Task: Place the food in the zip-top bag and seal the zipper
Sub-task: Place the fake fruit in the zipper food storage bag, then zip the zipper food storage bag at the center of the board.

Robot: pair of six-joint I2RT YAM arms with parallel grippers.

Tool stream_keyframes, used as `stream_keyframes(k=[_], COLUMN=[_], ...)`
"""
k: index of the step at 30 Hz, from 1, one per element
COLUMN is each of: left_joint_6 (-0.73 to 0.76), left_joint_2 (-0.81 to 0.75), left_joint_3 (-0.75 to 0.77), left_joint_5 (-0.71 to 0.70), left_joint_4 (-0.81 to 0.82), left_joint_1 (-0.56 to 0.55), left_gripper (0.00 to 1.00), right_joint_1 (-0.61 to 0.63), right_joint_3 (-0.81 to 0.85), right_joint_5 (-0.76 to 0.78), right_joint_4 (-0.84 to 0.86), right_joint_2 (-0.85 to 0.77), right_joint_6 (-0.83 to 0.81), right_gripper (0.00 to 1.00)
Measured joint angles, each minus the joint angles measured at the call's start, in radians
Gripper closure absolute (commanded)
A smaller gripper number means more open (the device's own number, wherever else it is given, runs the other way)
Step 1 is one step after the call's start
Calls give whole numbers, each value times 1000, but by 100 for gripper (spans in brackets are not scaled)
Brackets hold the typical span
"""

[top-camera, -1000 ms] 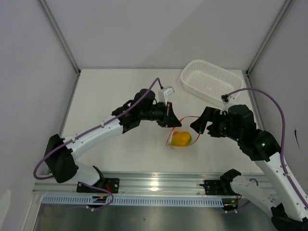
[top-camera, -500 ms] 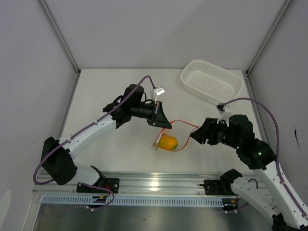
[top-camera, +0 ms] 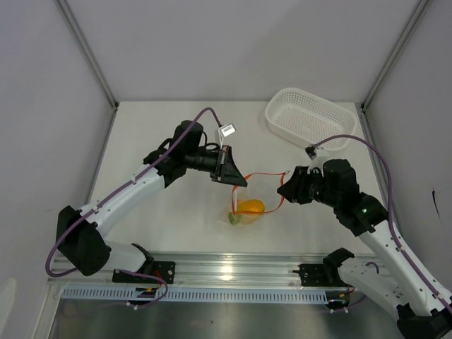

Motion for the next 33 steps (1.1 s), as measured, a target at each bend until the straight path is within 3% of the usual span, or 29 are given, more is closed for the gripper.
stream_keyframes(k=[4, 6, 8, 10, 14, 15, 23, 33], left_joint_6=[-8, -8, -8, -6, 8, 11, 8, -22], left_joint_2=[-3, -5, -12, -24, -54, -59, -62, -105], left_joint_3=[0, 0, 0, 2, 19, 22, 27, 6], left_joint_5=[18, 25, 25, 14, -21, -27, -43, -28], left_joint_4=[-5, -14, -28, -48, -102, -106, -110, -99], left_joint_1=[7, 7, 7, 8, 11, 12, 14, 63], left_gripper=[99, 99, 100, 100, 100, 100, 99, 99], right_joint_1=[-10, -23, -33, -44, -59, -61, -89, -341], right_joint_3=[-8, -8, -8, -8, -4, 3, 176, 141], right_joint_5=[15, 14, 8, -13, -65, -81, -223, -502], right_joint_4=[4, 16, 31, 50, 69, 70, 121, 261], right_joint_2=[1, 10, 26, 48, 54, 53, 82, 112], right_joint_6=[-17, -27, -35, -44, -28, -18, -28, -144], right_gripper=[64, 56, 38, 33, 9, 7, 7, 20])
